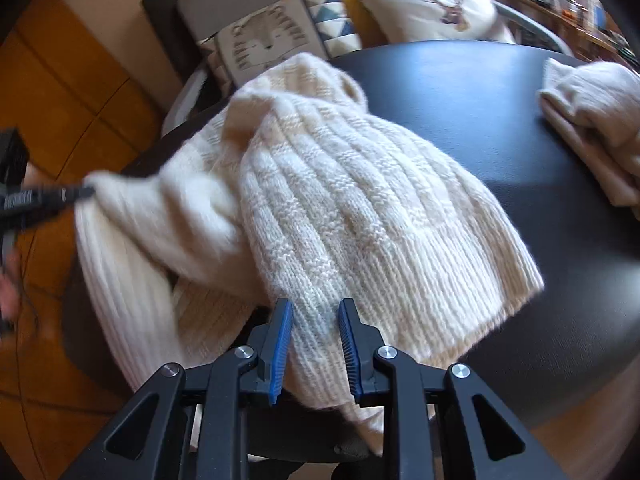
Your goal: Fold clothes
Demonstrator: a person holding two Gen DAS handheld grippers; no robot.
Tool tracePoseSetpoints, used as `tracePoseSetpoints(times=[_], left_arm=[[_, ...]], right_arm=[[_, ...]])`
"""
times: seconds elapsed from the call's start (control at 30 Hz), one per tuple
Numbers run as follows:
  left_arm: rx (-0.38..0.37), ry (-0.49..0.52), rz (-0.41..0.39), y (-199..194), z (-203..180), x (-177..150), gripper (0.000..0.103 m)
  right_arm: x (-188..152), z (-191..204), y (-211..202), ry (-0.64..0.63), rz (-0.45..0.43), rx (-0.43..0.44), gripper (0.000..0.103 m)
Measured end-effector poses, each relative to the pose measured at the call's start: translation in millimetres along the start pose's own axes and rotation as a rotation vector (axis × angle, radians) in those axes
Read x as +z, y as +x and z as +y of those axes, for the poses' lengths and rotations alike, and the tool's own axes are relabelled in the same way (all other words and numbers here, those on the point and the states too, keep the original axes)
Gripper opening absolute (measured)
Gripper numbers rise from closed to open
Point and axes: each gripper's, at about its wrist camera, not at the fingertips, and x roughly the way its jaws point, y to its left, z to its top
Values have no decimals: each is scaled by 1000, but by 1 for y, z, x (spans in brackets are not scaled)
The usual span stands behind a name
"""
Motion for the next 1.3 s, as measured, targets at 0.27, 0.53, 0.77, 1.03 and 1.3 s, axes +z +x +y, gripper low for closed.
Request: tracePoseSetpoints(times=[0.27, 0.53, 0.77, 1.03, 1.3], left_arm=[[467, 32, 214, 114, 67, -11, 12], [659, -168, -195, 118, 47, -68, 51], [582, -444, -283, 104, 78, -92, 98], [447, -529, -310, 87, 56, -143, 99], [154, -421, -272, 67, 1, -184, 99]], right_arm=[[-1, -14, -3, -140, -84, 41, 27], [12, -48, 41, -252, -192, -43, 28], [19, -66, 70, -134, -256, 289, 32], [17, -69, 68, -110, -268, 358, 31], [23, -84, 68, -77, -272, 415, 28]])
